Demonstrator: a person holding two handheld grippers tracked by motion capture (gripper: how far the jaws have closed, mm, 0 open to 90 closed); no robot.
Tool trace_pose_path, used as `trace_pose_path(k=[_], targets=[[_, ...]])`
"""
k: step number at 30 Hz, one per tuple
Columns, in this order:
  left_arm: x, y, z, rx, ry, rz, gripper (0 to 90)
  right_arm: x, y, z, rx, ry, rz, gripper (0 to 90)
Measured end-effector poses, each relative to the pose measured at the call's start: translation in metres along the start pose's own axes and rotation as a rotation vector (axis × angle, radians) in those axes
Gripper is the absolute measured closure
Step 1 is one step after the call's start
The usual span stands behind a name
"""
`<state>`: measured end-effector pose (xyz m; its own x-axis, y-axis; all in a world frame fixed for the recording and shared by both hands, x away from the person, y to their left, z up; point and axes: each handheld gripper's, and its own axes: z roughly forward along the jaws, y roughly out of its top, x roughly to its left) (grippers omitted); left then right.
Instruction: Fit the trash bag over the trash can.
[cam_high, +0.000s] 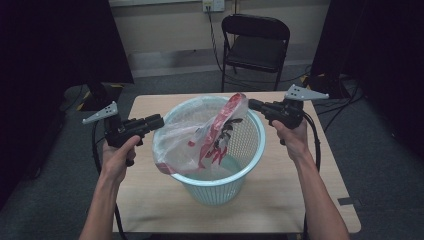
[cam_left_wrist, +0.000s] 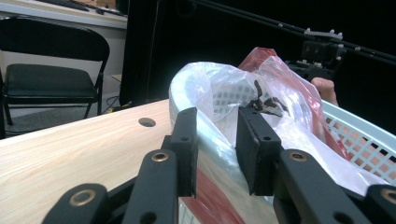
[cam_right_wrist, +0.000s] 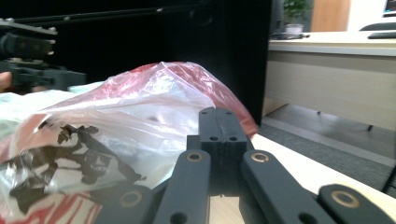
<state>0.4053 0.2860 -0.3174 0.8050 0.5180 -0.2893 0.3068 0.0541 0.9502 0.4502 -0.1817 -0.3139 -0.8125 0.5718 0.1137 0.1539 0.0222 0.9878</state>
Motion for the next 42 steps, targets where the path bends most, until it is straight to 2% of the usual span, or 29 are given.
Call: trace_pose_path(k=[1, 3, 7, 10, 12, 13, 14, 15, 17, 20, 23, 24, 26, 33, 38, 40, 42], targets=[[0.000, -0.001, -0.001, 0.000, -0.004, -0.001, 69.4, -0.001, -0.002, -0.002, 0.004, -0.022, -0.002, 90.0], [-0.002, -0.001, -0.003, -0.002, -0.005, -0.004, 69.4, -0.002, -0.007, -0.003, 0.020, -0.030, -0.003, 90.0], [-0.006, -0.003, -0.008, -0.003, -0.006, -0.001, 69.4, -0.002, -0.015, -0.004, 0.028, -0.025, 0.003, 90.0], [-0.007, -0.005, -0.014, 0.000, -0.034, -0.013, 69.3, -0.003, -0.021, -0.002, 0.041, -0.028, 0.005, 90.0], [-0.006, -0.003, -0.015, 0.014, -0.039, -0.005, 69.3, -0.004, -0.024, 0.003, 0.062, -0.022, 0.001, 90.0], [-0.005, 0.000, -0.013, 0.023, -0.025, 0.004, 67.0, -0.004, -0.023, 0.004, 0.065, -0.024, -0.002, 90.0], [-0.004, 0.002, -0.012, 0.011, -0.019, -0.001, 61.0, -0.005, -0.022, 0.005, 0.065, -0.030, -0.003, 89.1], [-0.001, 0.005, -0.011, -0.018, -0.033, -0.014, 59.3, -0.006, -0.021, 0.005, 0.063, -0.033, 0.001, 85.7], [0.004, 0.012, -0.003, -0.024, -0.012, -0.011, 56.6, -0.009, -0.017, 0.005, 0.069, -0.052, 0.005, 76.6], [0.014, 0.017, 0.017, 0.019, 0.006, -0.010, 57.3, -0.013, -0.009, 0.002, 0.060, -0.068, 0.013, 65.7], [0.021, 0.013, 0.028, 0.043, 0.003, -0.023, 63.1, -0.010, 0.001, 0.000, 0.055, -0.077, 0.013, 60.3], [0.021, 0.011, 0.029, 0.030, -0.023, -0.028, 63.6, -0.010, 0.003, -0.001, 0.054, -0.079, 0.010, 59.3], [0.018, 0.010, 0.027, 0.029, -0.019, -0.012, 69.4, -0.006, 0.009, -0.001, 0.050, -0.082, 0.010, 54.8], [0.006, 0.006, 0.009, 0.029, -0.006, 0.005, 68.8, 0.004, 0.028, 0.005, 0.037, -0.063, 0.009, 46.9], [-0.003, 0.001, -0.008, 0.030, -0.031, 0.004, 67.6, 0.006, 0.041, 0.023, 0.063, -0.035, 0.014, 40.1], [-0.005, 0.002, -0.012, 0.031, -0.024, 0.008, 65.3, 0.006, 0.045, 0.030, 0.080, -0.031, 0.006, 39.6], [-0.003, 0.007, -0.011, 0.009, -0.020, 0.006, 63.7, 0.007, 0.049, 0.038, 0.094, -0.023, 0.003, 38.9]])
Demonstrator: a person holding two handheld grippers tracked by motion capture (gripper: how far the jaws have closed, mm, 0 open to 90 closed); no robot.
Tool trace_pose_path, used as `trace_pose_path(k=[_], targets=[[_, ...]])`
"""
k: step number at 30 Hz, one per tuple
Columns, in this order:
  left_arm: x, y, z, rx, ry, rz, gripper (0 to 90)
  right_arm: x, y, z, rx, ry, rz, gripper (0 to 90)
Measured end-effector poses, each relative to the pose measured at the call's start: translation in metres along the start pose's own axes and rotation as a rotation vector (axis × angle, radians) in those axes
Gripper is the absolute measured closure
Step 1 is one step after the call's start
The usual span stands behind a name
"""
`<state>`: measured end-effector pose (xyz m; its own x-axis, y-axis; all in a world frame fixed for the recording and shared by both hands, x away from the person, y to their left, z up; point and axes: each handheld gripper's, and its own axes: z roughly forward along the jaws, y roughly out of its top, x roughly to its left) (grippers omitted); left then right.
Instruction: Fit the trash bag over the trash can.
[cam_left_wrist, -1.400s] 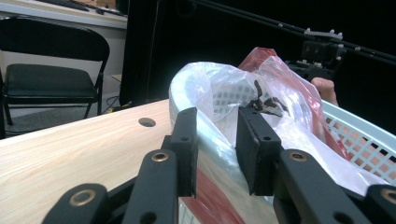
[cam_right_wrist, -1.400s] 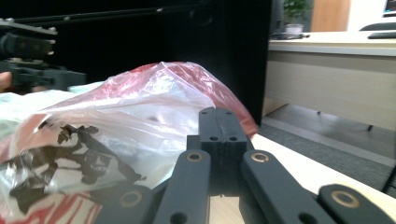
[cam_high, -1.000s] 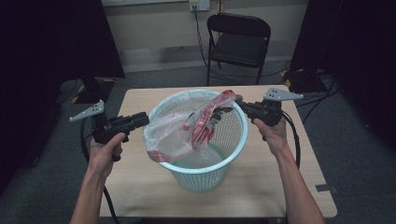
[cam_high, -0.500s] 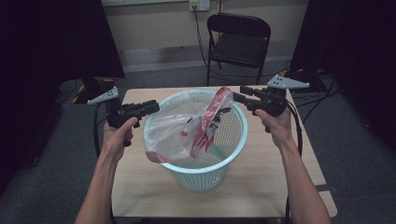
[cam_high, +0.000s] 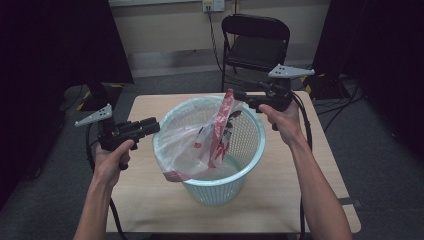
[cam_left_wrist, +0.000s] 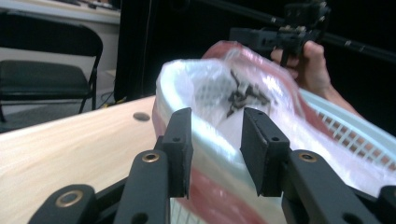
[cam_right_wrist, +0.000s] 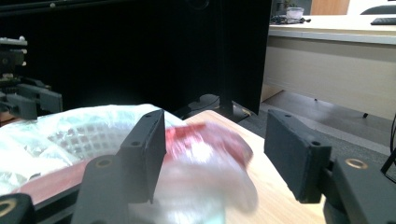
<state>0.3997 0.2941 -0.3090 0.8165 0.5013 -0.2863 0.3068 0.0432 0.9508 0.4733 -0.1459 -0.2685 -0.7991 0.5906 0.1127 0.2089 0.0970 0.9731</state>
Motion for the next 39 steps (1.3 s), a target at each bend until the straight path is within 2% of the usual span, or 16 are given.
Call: trace_pose_path(k=[3, 4, 6, 9, 12, 14, 16, 18, 20, 24, 28, 31, 34, 36, 39], targets=[[0.005, 0.008, 0.010, -0.007, 0.024, -0.002, 61.8, 0.003, 0.006, 0.008, 0.011, 0.016, -0.006, 37.9], [0.008, 0.011, 0.017, 0.005, 0.020, -0.007, 61.8, 0.003, 0.007, 0.010, 0.010, 0.020, -0.004, 37.9], [0.013, 0.013, 0.031, 0.037, 0.042, -0.005, 61.9, 0.003, 0.009, 0.014, 0.015, 0.033, 0.005, 37.7], [0.016, 0.010, 0.039, 0.065, 0.036, -0.009, 63.7, 0.003, 0.005, 0.022, 0.070, 0.025, 0.000, 37.3], [0.013, 0.005, 0.037, 0.059, 0.034, -0.011, 63.8, 0.000, -0.001, 0.024, 0.125, 0.013, -0.003, 39.0], [0.012, 0.005, 0.034, 0.060, 0.039, -0.009, 63.6, -0.003, -0.004, 0.023, 0.133, 0.016, 0.001, 43.1], [0.009, 0.003, 0.029, 0.055, 0.042, -0.004, 63.3, -0.003, -0.007, 0.021, 0.131, 0.025, 0.002, 48.3], [0.006, 0.000, 0.024, 0.039, 0.032, -0.004, 63.1, -0.002, -0.009, 0.019, 0.135, 0.027, -0.006, 57.6], [0.003, 0.000, 0.020, 0.041, 0.039, 0.007, 63.4, 0.002, -0.010, 0.017, 0.129, 0.030, -0.025, 68.6], [0.000, -0.002, 0.017, 0.036, 0.048, 0.010, 63.5, 0.009, -0.009, 0.013, 0.118, 0.006, -0.052, 80.6], [-0.001, -0.005, 0.015, 0.016, 0.053, 0.004, 63.5, 0.011, -0.012, 0.001, 0.071, -0.025, -0.043, 84.7], [-0.001, -0.005, 0.014, 0.017, 0.042, 0.002, 63.6, 0.011, -0.021, -0.011, 0.039, -0.043, -0.033, 84.8], [-0.004, -0.006, 0.014, 0.017, 0.051, 0.009, 63.6, 0.006, -0.032, -0.019, 0.017, -0.063, -0.006, 84.8], [-0.005, -0.006, 0.013, 0.014, 0.049, 0.006, 63.6, 0.001, -0.039, -0.025, -0.012, -0.059, 0.024, 85.9], [-0.005, -0.008, 0.010, 0.004, 0.038, -0.004, 63.6, -0.002, -0.046, -0.029, -0.018, -0.086, 0.034, 86.8]])
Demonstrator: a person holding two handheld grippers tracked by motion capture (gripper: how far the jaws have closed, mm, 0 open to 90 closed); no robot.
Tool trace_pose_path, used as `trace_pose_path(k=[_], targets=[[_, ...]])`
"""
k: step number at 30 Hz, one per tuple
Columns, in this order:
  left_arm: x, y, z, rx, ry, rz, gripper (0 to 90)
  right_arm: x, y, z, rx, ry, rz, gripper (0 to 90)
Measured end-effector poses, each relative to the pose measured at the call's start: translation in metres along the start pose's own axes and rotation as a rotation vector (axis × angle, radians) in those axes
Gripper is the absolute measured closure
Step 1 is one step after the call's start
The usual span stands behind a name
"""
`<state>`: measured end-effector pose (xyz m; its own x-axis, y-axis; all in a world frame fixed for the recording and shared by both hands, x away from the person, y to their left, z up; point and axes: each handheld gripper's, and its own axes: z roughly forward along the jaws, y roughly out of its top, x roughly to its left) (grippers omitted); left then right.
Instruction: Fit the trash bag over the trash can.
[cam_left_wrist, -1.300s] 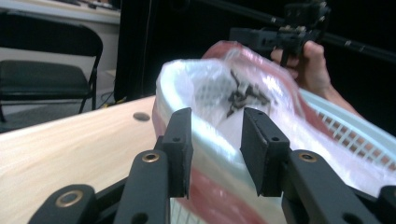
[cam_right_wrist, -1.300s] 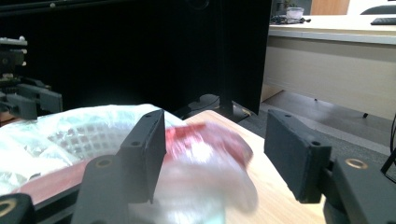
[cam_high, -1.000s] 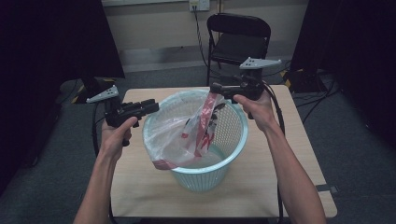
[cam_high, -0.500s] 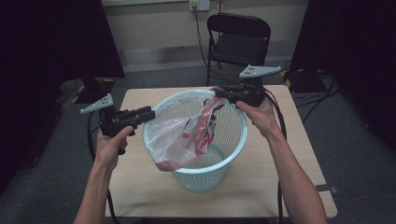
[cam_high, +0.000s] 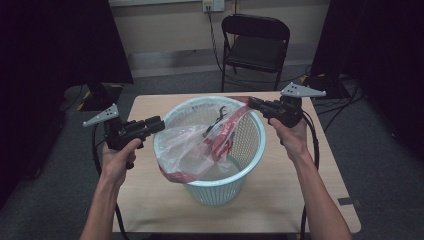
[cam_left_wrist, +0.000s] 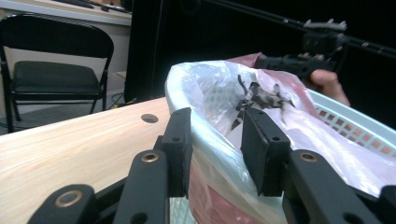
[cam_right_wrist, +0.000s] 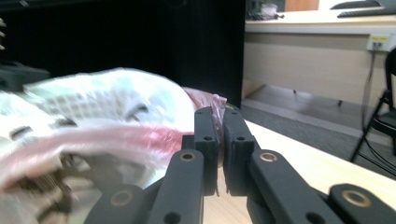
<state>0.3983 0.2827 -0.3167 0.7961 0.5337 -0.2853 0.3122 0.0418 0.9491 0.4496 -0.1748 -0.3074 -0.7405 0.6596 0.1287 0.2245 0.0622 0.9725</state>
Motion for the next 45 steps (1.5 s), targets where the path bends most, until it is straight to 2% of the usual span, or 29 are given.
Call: trace_pose_path(k=[5, 9, 10, 11, 12, 13, 15, 17, 20, 21, 24, 25, 27, 31, 35, 38, 40, 43, 45], targets=[[-0.003, -0.003, -0.005, -0.010, -0.004, 0.004, 63.8, -0.007, -0.017, 0.002, 0.026, 0.003, 0.022, 87.6], [-0.003, -0.005, -0.011, -0.017, -0.036, -0.016, 64.0, -0.011, -0.029, 0.007, 0.036, 0.018, 0.036, 87.4], [-0.003, -0.005, -0.011, -0.014, -0.036, -0.012, 64.0, -0.012, -0.032, 0.010, 0.050, 0.019, 0.041, 86.7], [-0.005, -0.005, -0.011, -0.030, 0.008, 0.030, 64.1, -0.013, -0.032, 0.011, 0.052, 0.021, 0.042, 86.1], [-0.005, -0.004, -0.010, -0.035, 0.010, 0.041, 63.6, -0.013, -0.033, 0.013, 0.054, 0.023, 0.044, 83.8], [0.000, -0.001, -0.007, -0.037, -0.004, 0.015, 61.9, -0.013, -0.032, 0.013, 0.055, 0.018, 0.040, 82.6], [0.007, 0.004, 0.000, -0.030, 0.027, 0.011, 56.7, -0.015, -0.030, 0.013, 0.051, 0.002, 0.032, 77.5], [0.016, 0.010, 0.009, -0.017, 0.030, 0.003, 55.8, -0.018, -0.026, 0.012, 0.046, -0.019, 0.041, 68.7], [0.027, 0.017, 0.023, 0.002, 0.004, -0.010, 55.3, -0.022, -0.018, 0.007, 0.035, -0.047, 0.044, 59.7], [0.029, 0.018, 0.026, 0.009, 0.003, -0.010, 57.0, -0.023, -0.015, 0.005, 0.026, -0.062, 0.048, 56.4], [0.028, 0.016, 0.033, 0.025, -0.026, 0.003, 68.8, -0.023, -0.006, 0.001, 0.010, -0.064, 0.050, 50.3], [0.027, 0.016, 0.033, 0.027, -0.030, 0.004, 69.0, -0.022, -0.003, 0.000, 0.005, -0.065, 0.045, 48.8], [0.023, 0.016, 0.031, 0.030, -0.017, 0.019, 71.7, -0.017, 0.002, -0.002, -0.005, -0.056, 0.039, 47.1], [0.013, 0.015, 0.023, 0.045, 0.018, 0.056, 69.7, -0.007, 0.010, -0.002, -0.013, -0.037, 0.023, 45.0], [0.007, 0.008, 0.010, 0.026, 0.032, 0.043, 68.4, 0.002, 0.016, 0.002, -0.012, -0.004, 0.013, 44.3], [0.002, 0.006, 0.000, 0.026, -0.003, 0.035, 67.9, 0.006, 0.018, 0.007, -0.008, 0.024, 0.008, 43.8], [-0.002, 0.007, -0.005, 0.036, -0.001, 0.051, 67.1, 0.008, 0.021, 0.011, 0.003, 0.039, 0.004, 43.7], [0.000, 0.011, -0.006, 0.002, 0.003, 0.041, 63.1, 0.009, 0.026, 0.017, 0.012, 0.064, -0.002, 43.9], [0.004, 0.013, 0.000, -0.001, 0.022, 0.036, 61.2, 0.008, 0.028, 0.023, 0.044, 0.087, -0.001, 43.5]])
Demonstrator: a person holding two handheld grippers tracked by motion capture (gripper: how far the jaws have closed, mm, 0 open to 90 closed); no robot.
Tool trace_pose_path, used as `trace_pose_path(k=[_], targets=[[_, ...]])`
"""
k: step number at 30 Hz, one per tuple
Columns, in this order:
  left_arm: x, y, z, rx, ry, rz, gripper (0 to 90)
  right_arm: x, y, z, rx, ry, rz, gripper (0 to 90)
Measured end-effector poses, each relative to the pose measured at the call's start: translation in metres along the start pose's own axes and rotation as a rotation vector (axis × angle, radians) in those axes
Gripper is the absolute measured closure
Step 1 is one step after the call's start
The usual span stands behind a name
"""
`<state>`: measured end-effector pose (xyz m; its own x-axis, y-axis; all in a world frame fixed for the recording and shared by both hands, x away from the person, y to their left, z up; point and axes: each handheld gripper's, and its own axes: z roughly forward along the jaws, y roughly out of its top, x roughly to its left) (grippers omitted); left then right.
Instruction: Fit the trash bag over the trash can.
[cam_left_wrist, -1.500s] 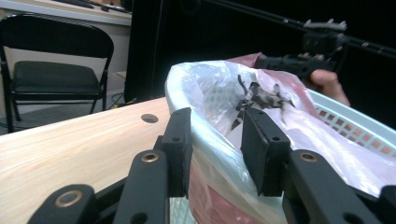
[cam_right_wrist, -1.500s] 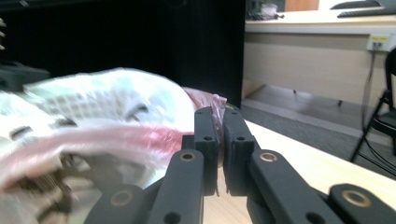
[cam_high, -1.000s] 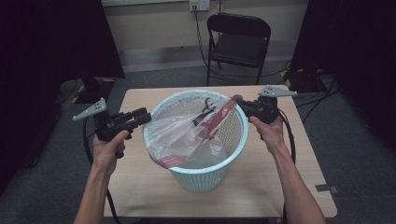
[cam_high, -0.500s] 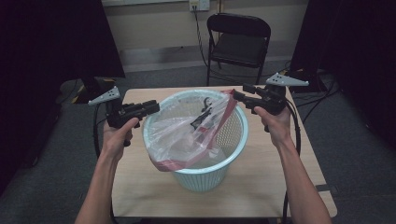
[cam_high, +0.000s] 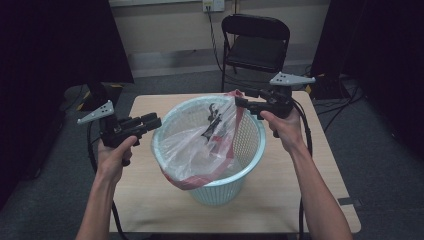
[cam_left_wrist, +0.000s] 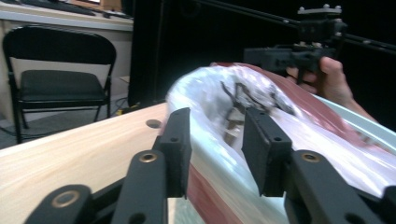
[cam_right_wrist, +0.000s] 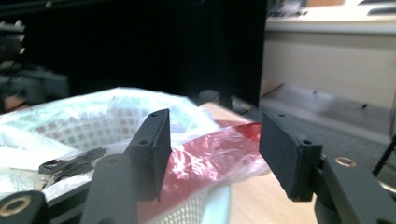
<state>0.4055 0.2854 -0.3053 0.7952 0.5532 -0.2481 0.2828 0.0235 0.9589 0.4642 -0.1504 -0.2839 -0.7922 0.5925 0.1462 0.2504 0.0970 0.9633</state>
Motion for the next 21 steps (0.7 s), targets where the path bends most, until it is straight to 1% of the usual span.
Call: trace_pose_path(k=[1, 2, 3, 4, 5, 6, 8, 10, 11, 12, 13, 14, 15, 16, 18, 21], targets=[[0.003, 0.001, 0.005, 0.011, 0.002, -0.006, 60.2, 0.000, 0.000, 0.003, 0.023, 0.000, -0.002, 43.5], [0.006, 0.001, 0.010, 0.024, 0.014, -0.010, 59.7, -0.001, 0.000, 0.005, 0.045, -0.008, -0.005, 43.0], [0.010, 0.000, 0.014, 0.040, 0.022, -0.015, 59.6, -0.002, -0.001, 0.005, 0.046, 0.000, 0.006, 43.7], [0.013, -0.001, 0.017, 0.032, 0.010, -0.036, 58.7, -0.003, 0.000, 0.004, 0.049, 0.001, 0.005, 46.0], [0.014, -0.001, 0.018, 0.024, 0.001, -0.044, 59.8, -0.003, 0.000, 0.003, 0.049, 0.000, 0.000, 48.1], [0.015, -0.002, 0.018, 0.022, -0.008, -0.043, 60.9, -0.003, 0.000, 0.002, 0.054, -0.002, 0.001, 48.5], [0.014, -0.003, 0.017, 0.019, -0.014, -0.042, 63.1, -0.005, 0.000, -0.001, 0.064, 0.007, 0.010, 52.8], [0.012, -0.004, 0.014, 0.018, -0.021, -0.039, 64.0, -0.007, -0.002, -0.003, 0.080, -0.014, 0.009, 54.5], [0.012, -0.005, 0.013, 0.020, -0.033, -0.035, 64.0, -0.008, -0.004, -0.003, 0.094, -0.018, 0.011, 56.9], [0.010, -0.006, 0.011, 0.018, -0.039, -0.038, 64.1, -0.008, -0.006, -0.003, 0.100, -0.014, 0.011, 61.0], [0.009, -0.006, 0.010, 0.016, -0.037, -0.037, 64.2, -0.008, -0.009, -0.003, 0.099, -0.003, 0.008, 62.5], [0.007, -0.008, 0.009, 0.013, -0.048, -0.038, 64.3, -0.007, -0.012, -0.002, 0.094, -0.001, -0.001, 67.9], [0.005, -0.008, 0.008, 0.013, -0.050, -0.034, 64.8, -0.005, -0.013, -0.003, 0.064, -0.006, -0.003, 73.6], [0.003, -0.009, 0.006, 0.008, -0.048, -0.028, 64.7, -0.003, -0.014, -0.004, 0.041, -0.016, -0.007, 75.5], [0.000, -0.011, 0.002, 0.003, -0.043, -0.023, 64.4, 0.000, -0.014, -0.006, 0.008, -0.034, -0.024, 83.2], [-0.002, -0.013, -0.001, -0.006, -0.047, -0.023, 64.5, 0.000, -0.014, -0.014, -0.042, -0.062, -0.020, 88.4]])
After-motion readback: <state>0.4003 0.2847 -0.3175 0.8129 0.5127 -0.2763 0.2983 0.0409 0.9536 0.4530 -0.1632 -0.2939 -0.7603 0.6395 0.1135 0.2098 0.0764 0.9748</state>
